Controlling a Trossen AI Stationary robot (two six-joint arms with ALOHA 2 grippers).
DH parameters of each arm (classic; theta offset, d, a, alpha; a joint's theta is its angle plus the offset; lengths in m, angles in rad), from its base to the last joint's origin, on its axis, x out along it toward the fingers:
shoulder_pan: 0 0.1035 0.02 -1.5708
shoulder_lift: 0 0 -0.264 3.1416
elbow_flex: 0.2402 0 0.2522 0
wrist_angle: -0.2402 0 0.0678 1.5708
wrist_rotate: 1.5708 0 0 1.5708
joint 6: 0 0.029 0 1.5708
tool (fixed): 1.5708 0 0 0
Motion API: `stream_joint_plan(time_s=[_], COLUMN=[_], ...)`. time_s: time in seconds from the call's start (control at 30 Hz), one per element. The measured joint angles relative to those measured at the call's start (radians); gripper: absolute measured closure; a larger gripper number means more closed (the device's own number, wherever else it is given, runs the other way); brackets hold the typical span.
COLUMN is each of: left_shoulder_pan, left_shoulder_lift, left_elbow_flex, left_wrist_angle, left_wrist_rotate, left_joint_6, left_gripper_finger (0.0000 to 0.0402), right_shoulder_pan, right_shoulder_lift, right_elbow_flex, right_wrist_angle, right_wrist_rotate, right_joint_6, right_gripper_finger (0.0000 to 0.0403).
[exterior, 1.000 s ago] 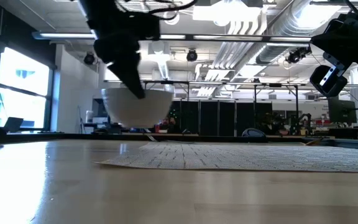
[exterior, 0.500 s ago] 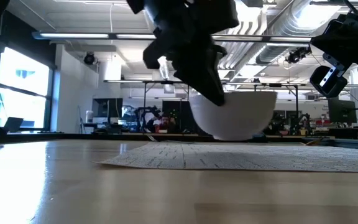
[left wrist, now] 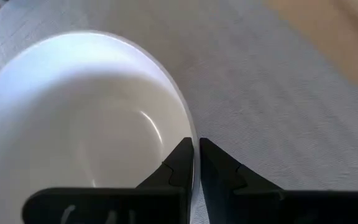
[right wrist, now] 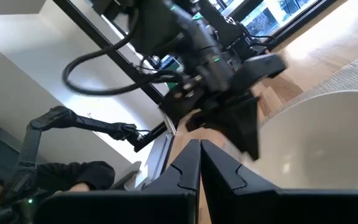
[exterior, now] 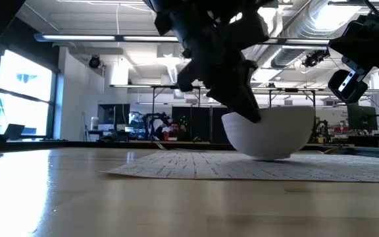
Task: Pick & Place Utensil
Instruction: Put the white bowl on the gray mat
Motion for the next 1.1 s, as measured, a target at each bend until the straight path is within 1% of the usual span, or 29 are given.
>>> stream_joint_plan(time_s=[0.1,0.3,0.47,0.67,0.87,1.1], left_shoulder_pan=[0.022,0.033,0.03,0.032,0.032,0.03], left_shoulder_lift=[0.002,0.002,0.002,0.002,0.018,0.033], left_elbow_flex=[0.0,0.0,0.0,0.0,-0.001,-0.001], left_wrist_angle=[-0.003,0.039,0.045,0.046,0.055,0.103], left_wrist_rotate=[0.006,0.089,0.087,0.057,0.058,0.056], left_joint_6=[-0.023,-0.024,0.046,0.046,0.046,0.042], left_gripper_finger=[0.0383,0.0383,0.0383,0.0383,0.0383,0.0383], right_shoulder_pan=[0.0,0.0,0.0,0.0,0.0,0.0], right_shoulder_lift=[0.0,0.0,0.0,0.0,0.0,0.0], right_elbow_flex=[0.0,0.0,0.0,0.0,0.0,0.0], right_wrist_angle=[0.0,0.0,0.001,0.001,0.001,-0.001], right_wrist_rotate=[0.0,0.0,0.0,0.0,0.0,0.0], right_joint_6=[0.0,0.0,0.0,0.0,0.0,0.0], right_gripper_finger=[0.0398,0.0398,0.0398,0.0398,0.0398,0.0398])
